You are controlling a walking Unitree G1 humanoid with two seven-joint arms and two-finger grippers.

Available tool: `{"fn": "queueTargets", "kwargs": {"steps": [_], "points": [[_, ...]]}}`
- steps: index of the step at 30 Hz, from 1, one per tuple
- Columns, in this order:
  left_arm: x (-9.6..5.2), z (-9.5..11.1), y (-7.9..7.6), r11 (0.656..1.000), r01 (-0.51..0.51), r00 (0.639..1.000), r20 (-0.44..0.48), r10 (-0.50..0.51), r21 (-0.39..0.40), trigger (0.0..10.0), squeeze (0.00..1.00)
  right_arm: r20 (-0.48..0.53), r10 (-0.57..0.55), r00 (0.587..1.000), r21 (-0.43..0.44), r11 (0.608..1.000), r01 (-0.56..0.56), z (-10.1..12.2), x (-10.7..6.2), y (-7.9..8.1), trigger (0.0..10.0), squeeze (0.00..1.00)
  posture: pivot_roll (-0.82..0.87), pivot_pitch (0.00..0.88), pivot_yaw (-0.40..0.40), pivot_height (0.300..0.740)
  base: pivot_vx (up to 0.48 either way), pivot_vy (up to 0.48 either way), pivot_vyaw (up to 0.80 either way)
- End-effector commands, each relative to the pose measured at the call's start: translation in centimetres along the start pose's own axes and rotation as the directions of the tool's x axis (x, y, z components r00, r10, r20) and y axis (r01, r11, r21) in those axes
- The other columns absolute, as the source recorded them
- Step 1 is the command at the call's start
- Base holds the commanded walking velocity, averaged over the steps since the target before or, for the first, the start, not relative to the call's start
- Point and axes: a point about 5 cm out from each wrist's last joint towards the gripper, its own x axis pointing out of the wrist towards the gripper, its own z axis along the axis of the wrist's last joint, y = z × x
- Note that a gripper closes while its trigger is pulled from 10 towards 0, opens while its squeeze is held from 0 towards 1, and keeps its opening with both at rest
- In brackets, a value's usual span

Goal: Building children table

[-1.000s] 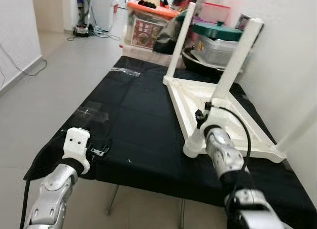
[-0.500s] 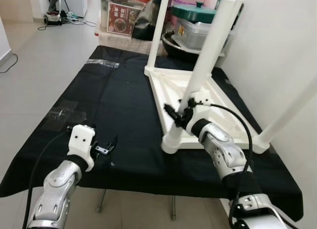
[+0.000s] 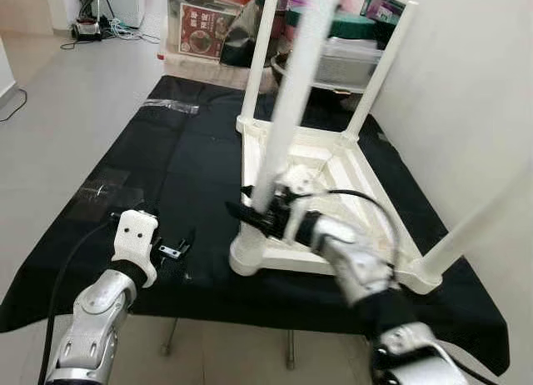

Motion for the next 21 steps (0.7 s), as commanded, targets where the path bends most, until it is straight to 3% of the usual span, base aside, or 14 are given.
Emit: {"fn": "queueTargets", "kwargs": {"steps": [1, 2, 4, 6, 8, 10, 11, 13, 14, 15, 16, 19, 20, 21], "points": [[-0.1, -0.1, -0.3, 1.0, 0.013, 1.0, 0.001, -0.013, -0.013, 10.0, 0.0, -0.138, -0.339, 0.931, -0.008, 0.94, 0.341, -2.4, -1.6, -3.2, 0.0, 0.0, 0.17, 0.0, -0.218, 0.74, 0.0, 0.0, 0.0], [-0.1, -0.1, -0.3, 1.0, 0.014, 1.0, 0.002, -0.014, -0.014, 10.0, 0.0, -0.2, -0.518, 0.832, -0.008, 0.85, 0.527, -3.2, -2.5, -4.6, 0.0, 0.0, 0.16, 0.0, -0.213, 0.74, 0.0, 0.0, 0.0], [-0.1, -0.1, -0.3, 1.0, 0.014, 1.0, 0.002, -0.014, -0.014, 10.0, 0.0, -0.2, -0.518, 0.832, -0.008, 0.85, 0.527, -3.2, -2.5, -4.6, 0.0, 0.0, 0.16, 0.0, -0.213, 0.74, 0.0, 0.0, 0.0], [-0.1, -0.1, -0.3, 1.0, 0.015, 1.0, 0.004, -0.015, -0.015, 10.0, 0.0, -0.291, -0.742, 0.603, -0.038, 0.639, 0.768, -4.6, -5.4, -6.6, 0.0, 0.0, 0.16, 0.0, -0.212, 0.74, 0.0, 0.0, 0.0], [-0.2, -0.1, -0.3, 1.0, 0.016, 1.0, 0.005, -0.016, -0.016, 10.0, 0.0, -0.31, -0.775, 0.551, -0.057, 0.593, 0.803, -5.1, -6.6, -6.5, 0.0, 0.0, 0.16, 0.0, -0.21, 0.74, 0.0, 0.0, 0.0], [-0.2, -0.1, -0.3, 1.0, 0.017, 1.0, 0.006, -0.017, -0.016, 10.0, 0.0, -0.321, -0.752, 0.575, -0.054, 0.621, 0.782, -5.3, -6.9, -5.7, 0.0, 0.0, 0.14, 0.0, -0.2, 0.74, 0.0, 0.0, 0.0], [-0.2, -0.1, -0.2, 1.0, 0.018, 1.0, 0.006, -0.018, -0.016, 10.0, 0.0, -0.313, -0.697, 0.645, -0.061, 0.693, 0.719, -5.1, -6.5, -4.5, 10.0, 0.0, 0.14, 0.0, -0.197, 0.74, 0.0, 0.0, 0.0], [-0.1, -0.1, -0.2, 1.0, 0.019, 1.0, 0.006, -0.019, -0.017, 10.0, 0.0, -0.265, -0.568, 0.779, -0.017, 0.811, 0.585, -4.6, -5.1, -2.4, 10.0, 0.0, 0.14, 0.0, -0.195, 0.74, 0.0, 0.0, 0.0], [-0.1, -0.1, -0.2, 1.0, 0.019, 1.0, 0.006, -0.019, -0.017, 10.0, 0.0, -0.265, -0.568, 0.779, -0.017, 0.811, 0.585, -4.6, -5.1, -2.4, 10.0, 0.0, 0.14, 0.0, -0.195, 0.74, 0.0, 0.0, 0.0], [-0.1, -0.1, -0.2, 1.0, 0.02, 1.0, 0.005, -0.02, -0.017, 10.0, 0.0, -0.214, -0.537, 0.816, 0.002, 0.835, 0.55, -4.0, -4.8, -2.1, 10.0, 0.18, 0.14, 0.0, -0.197, 0.74, 0.0, 0.0, 0.0], [-0.1, -0.1, -0.2, 1.0, 0.021, 1.0, 0.004, -0.021, -0.016, 10.0, 0.0, -0.157, -0.514, 0.843, 0.025, 0.851, 0.524, -3.2, -4.6, -2.3, 10.0, 1.0, 0.14, 0.0, -0.198, 0.74, 0.0, 0.0, 0.0], [0.0, -0.1, -0.2, 1.0, 0.02, 1.0, 0.004, -0.02, -0.015, 10.0, 0.0, -0.118, -0.397, 0.91, 0.043, 0.914, 0.404, -1.8, -4.0, -2.6, 10.0, 1.0, 0.14, 0.0, -0.201, 0.74, 0.0, 0.0, 0.0], [0.0, -0.1, -0.2, 1.0, 0.019, 1.0, 0.005, -0.019, -0.016, 10.0, 0.0, -0.072, -0.3, 0.951, 0.051, 0.952, 0.303, -0.3, -3.6, -2.5, 10.0, 0.49, 0.14, 0.0, -0.202, 0.74, 0.0, 0.0, 0.0], [0.0, -0.1, -0.2, 1.0, 0.019, 1.0, 0.005, -0.019, -0.016, 10.0, 0.0, -0.072, -0.3, 0.951, 0.051, 0.952, 0.303, -0.3, -3.6, -2.5, 10.0, 0.49, 0.14, 0.0, -0.202, 0.74, 0.0, 0.0, 0.0]]}}
